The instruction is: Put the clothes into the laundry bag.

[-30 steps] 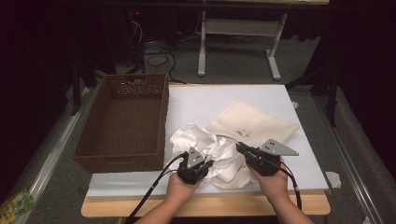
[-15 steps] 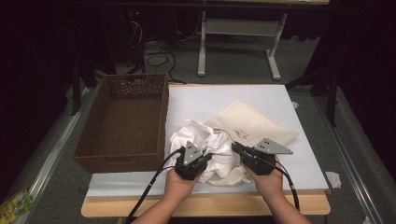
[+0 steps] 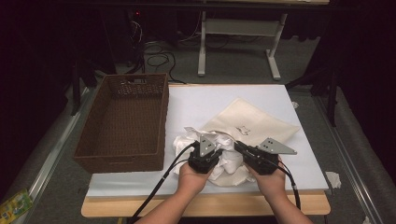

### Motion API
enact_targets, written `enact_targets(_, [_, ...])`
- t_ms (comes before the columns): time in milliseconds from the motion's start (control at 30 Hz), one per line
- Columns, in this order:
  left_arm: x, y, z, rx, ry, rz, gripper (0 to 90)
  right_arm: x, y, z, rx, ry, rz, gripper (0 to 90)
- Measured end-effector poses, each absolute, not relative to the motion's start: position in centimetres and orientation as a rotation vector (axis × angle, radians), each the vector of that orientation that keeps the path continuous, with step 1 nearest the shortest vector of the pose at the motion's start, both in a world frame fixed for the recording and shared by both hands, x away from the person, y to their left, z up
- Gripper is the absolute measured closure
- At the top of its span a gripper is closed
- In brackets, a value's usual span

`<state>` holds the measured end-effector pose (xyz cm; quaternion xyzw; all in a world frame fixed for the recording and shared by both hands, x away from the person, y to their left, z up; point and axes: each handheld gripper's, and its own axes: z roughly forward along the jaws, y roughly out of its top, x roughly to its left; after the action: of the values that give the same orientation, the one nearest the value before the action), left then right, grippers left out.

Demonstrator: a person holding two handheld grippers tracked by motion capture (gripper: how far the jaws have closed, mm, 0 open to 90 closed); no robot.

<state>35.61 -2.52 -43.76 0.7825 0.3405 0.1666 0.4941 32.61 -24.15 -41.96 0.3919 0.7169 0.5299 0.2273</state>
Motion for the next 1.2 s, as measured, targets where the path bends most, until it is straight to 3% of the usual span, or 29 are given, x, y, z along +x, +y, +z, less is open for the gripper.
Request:
enact_targets(633, [37.0, -5.3, -45.2, 1.848, 0.882, 0.395, 78.4, 32.6, -24.6, -41.8, 1.083, 1.955, 1.472, 85.5])
enact_targets(767, [36.6, -5.0, -45.2, 1.864, 0.832, 0.368, 65.9, 32.5, -24.9, -41.8, 1.089, 1.956, 1.468, 85.5])
enact_targets(800, [36.4, -4.9, -45.2, 1.867, 0.826, 0.367, 59.7, 32.5, -24.9, -41.8, 1.087, 1.959, 1.47, 85.5])
enact_targets(833, [36.0, -4.4, -45.0, 1.861, 0.819, 0.375, 44.7, 32.5, -25.0, -41.9, 1.088, 1.959, 1.467, 85.5])
enact_targets(967, [35.2, -3.0, -45.0, 1.854, 0.832, 0.395, 27.2, 32.5, -24.9, -41.8, 1.087, 1.958, 1.465, 85.5])
enact_targets(1100, [35.4, -2.5, -45.8, 1.918, 0.865, 0.36, 24.0, 32.5, -24.9, -41.8, 1.076, 1.962, 1.454, 85.4])
enact_targets(1200, [36.0, -3.0, -46.3, 1.956, 0.892, 0.315, 28.4, 32.5, -24.8, -41.8, 1.077, 1.962, 1.455, 85.4])
